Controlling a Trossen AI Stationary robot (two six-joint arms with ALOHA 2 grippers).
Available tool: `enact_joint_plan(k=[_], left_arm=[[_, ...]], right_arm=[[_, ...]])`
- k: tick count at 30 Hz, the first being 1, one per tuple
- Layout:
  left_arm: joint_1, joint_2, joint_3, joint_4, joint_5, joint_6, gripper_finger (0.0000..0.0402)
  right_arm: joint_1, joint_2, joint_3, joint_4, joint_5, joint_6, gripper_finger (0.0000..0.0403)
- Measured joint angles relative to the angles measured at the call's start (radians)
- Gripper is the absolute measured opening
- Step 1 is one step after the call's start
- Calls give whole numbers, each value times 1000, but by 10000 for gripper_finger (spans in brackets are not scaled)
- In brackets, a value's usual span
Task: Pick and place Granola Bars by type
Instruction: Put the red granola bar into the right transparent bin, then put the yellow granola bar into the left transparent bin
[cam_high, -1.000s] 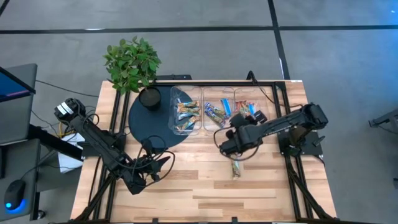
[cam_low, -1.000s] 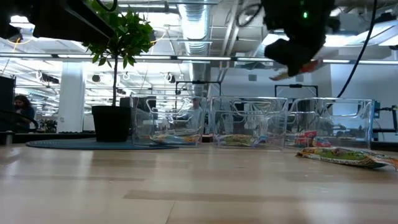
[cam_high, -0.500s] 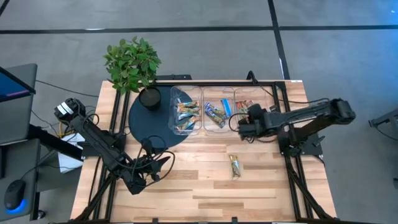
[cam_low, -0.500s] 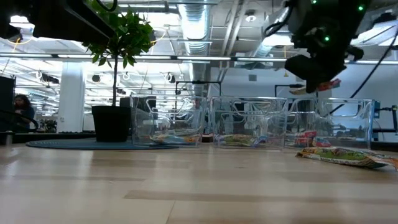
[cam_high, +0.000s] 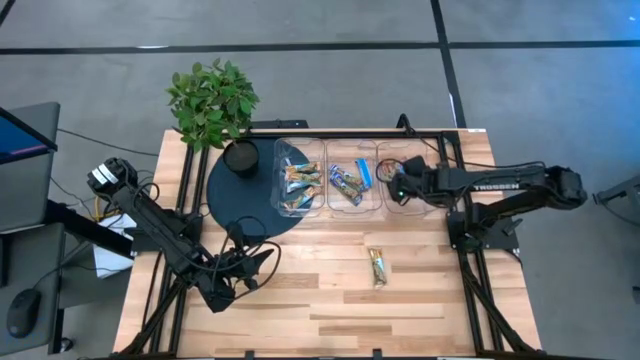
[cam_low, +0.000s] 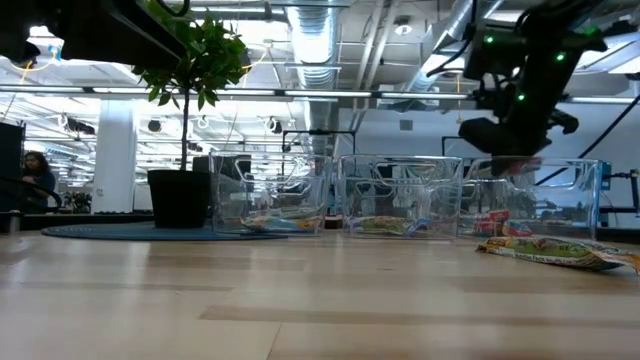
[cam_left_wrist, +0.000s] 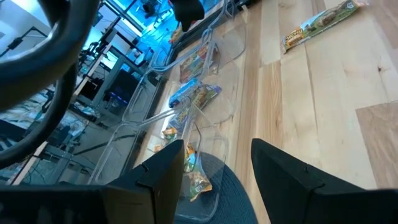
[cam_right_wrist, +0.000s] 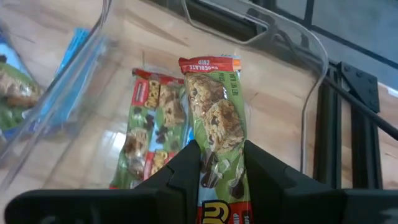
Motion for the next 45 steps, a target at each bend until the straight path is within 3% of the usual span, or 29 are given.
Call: enact_joint_plan(k=[11,25,31,39,45], left_arm=[[0,0,0,1,3,0,183],[0,0,0,1,3,0,182],[0,0,0,1,3,0,182],[7,0,0,38,19,18,182],[52,3,0,167,194,106,182]], right_arm=[[-83,13,0,34,-52,0,100],[-70,13,0,37,-11,-27,198],[28,1,1,80,103,-67,219],[238,-55,2,173,166,-184,211],[443,-62,2,199,228,-210,204]])
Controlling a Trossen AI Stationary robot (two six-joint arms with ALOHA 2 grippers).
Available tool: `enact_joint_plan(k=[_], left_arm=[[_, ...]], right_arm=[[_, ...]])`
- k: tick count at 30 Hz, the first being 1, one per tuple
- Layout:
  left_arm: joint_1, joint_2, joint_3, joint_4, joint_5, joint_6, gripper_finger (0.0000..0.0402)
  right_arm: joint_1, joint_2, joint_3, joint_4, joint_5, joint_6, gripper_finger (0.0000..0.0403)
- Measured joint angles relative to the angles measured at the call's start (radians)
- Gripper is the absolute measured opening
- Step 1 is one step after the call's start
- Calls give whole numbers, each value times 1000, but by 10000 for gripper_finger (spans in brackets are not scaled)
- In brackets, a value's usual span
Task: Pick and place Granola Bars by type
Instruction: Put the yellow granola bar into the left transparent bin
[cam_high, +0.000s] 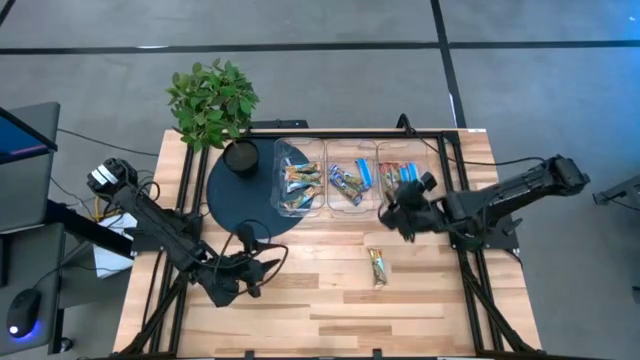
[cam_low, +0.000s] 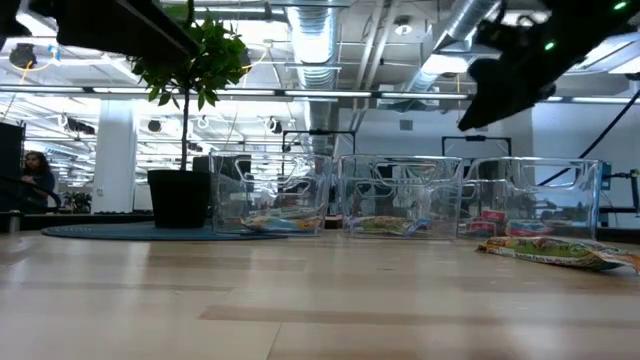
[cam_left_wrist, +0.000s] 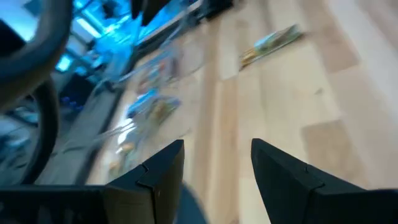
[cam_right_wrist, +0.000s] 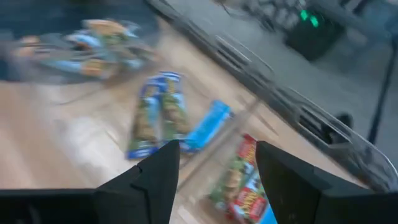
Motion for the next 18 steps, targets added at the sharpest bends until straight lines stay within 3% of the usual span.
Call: enact_joint_plan(k=[5,11,14,18], left_arm=[[53,68,0,235,162,189,182],[139,228,5,559,433,511,182],[182,314,47,636,492,618,182],[253,406,160,623,515,661,182]], right_arm=[[186,32,1,6,56,6,200],[399,97,1,40,188,18,195],[487,133,1,37,275,60,192],[595,177,1,26,386,91,187]])
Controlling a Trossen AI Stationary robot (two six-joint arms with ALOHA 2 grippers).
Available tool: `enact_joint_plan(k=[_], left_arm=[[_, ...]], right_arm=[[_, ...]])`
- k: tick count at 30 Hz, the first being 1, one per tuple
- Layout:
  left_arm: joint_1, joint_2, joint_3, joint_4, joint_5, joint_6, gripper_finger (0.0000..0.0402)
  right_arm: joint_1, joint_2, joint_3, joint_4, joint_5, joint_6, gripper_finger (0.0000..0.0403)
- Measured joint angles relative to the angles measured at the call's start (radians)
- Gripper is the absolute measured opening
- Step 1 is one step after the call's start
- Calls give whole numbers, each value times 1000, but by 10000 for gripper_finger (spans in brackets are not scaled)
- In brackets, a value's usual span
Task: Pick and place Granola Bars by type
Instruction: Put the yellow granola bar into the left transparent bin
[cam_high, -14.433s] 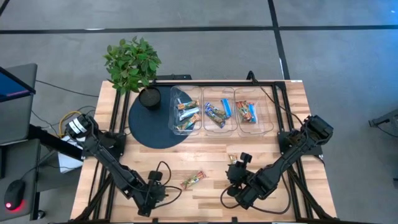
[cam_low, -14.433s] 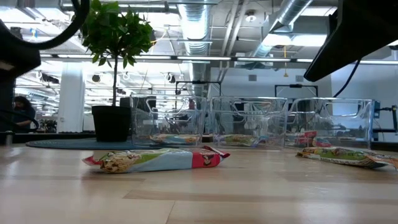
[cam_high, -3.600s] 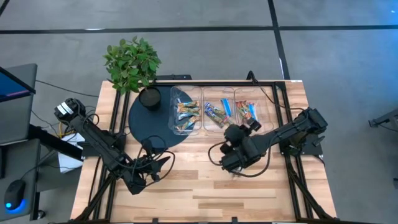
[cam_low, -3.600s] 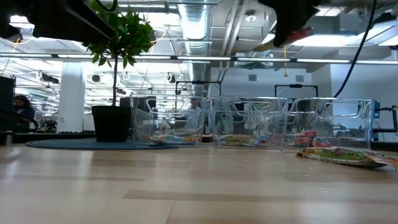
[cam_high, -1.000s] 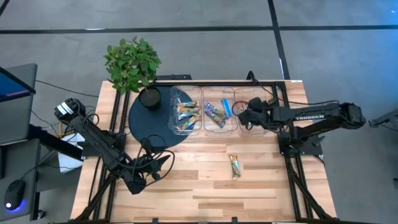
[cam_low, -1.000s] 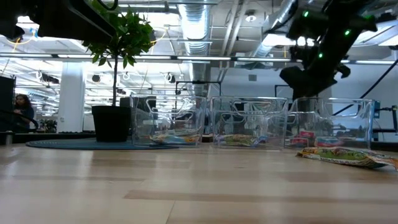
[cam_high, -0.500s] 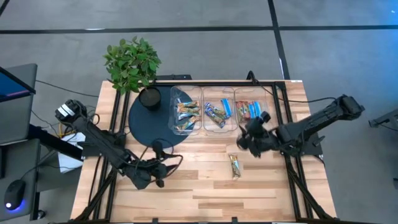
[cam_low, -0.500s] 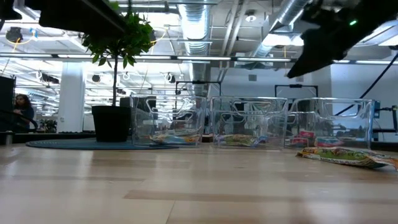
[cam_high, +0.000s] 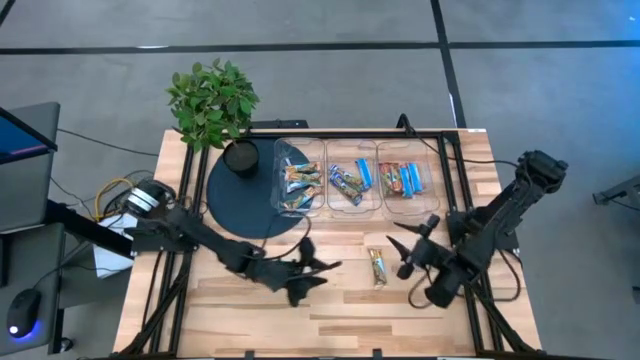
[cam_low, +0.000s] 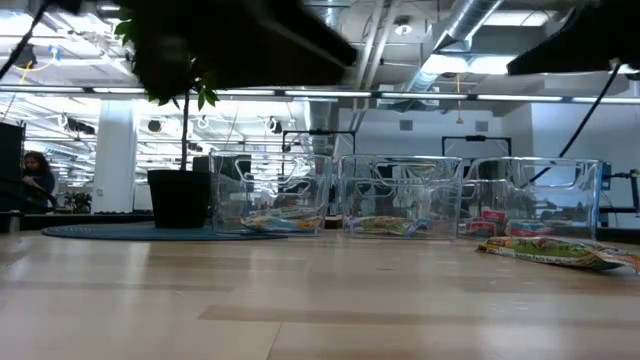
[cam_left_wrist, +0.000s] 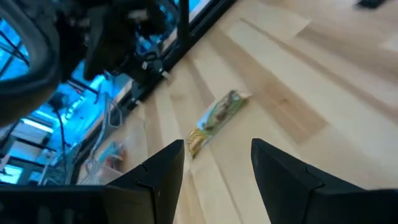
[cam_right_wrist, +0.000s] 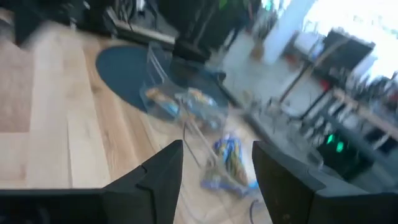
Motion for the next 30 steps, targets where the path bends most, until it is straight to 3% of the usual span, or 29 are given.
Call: enact_joint_plan(k=[6,16,30], left_arm=[[109,117,209,-162,189,15,182],[233,372,491,-279,429,67,182],[253,577,770,-432,448,155,183]], right_arm=[[120,10,0,-9,146,-2,175],[282,3,0,-9,214,-2,153],[360,3,-1,6,230,-2,127]])
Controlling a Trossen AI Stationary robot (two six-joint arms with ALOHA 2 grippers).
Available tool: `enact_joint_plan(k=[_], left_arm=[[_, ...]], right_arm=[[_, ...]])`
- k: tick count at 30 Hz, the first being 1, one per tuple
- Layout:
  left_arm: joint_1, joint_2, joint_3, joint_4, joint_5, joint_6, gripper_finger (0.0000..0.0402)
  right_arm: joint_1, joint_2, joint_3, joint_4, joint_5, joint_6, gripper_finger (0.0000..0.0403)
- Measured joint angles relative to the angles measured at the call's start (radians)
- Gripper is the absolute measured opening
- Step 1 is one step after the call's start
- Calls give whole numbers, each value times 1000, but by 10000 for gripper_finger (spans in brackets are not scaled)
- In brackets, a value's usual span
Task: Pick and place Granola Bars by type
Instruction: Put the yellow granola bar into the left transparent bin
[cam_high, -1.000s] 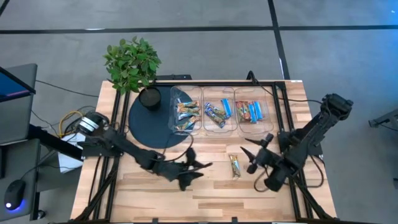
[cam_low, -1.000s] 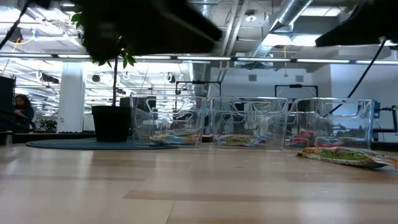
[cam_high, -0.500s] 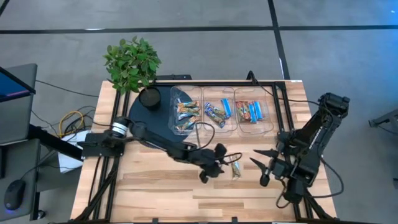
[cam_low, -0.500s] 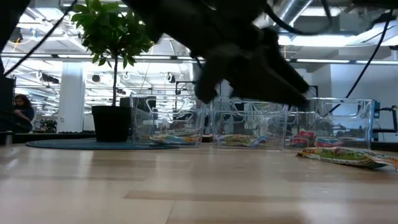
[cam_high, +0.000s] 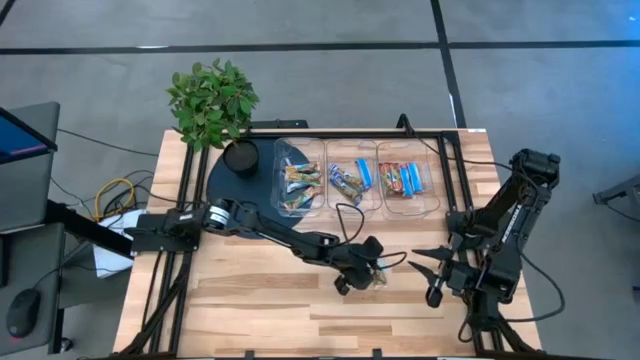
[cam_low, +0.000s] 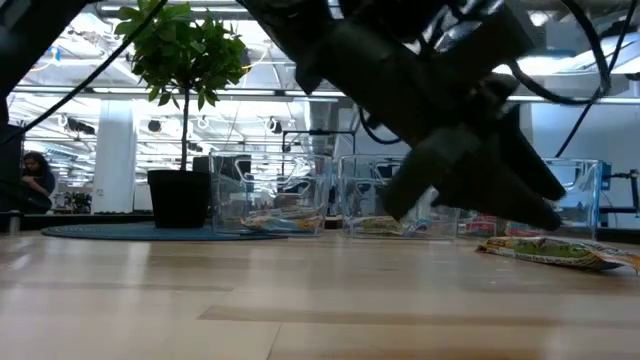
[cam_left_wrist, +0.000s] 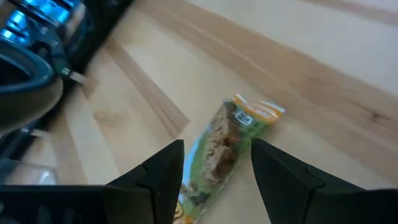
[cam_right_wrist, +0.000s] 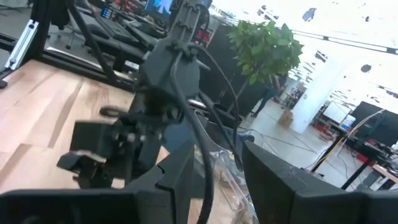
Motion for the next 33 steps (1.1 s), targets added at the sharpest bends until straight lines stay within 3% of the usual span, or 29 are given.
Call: enact_joint_plan(k=[9,15,21,33], left_arm=[[3,77,112,-115,-1,0,183],[26,76,116,-129,6,-87,183],[57,70,118,-221,75,-188,182],[23,66,120,-328,70,-198,182]], right_arm=[[-1,0,0,9,-1,0,127],[-1,0,0,10,-3,0,127],[-1,0,0,16,-4,0,126],[-1,0,0,20,-27,1,124]])
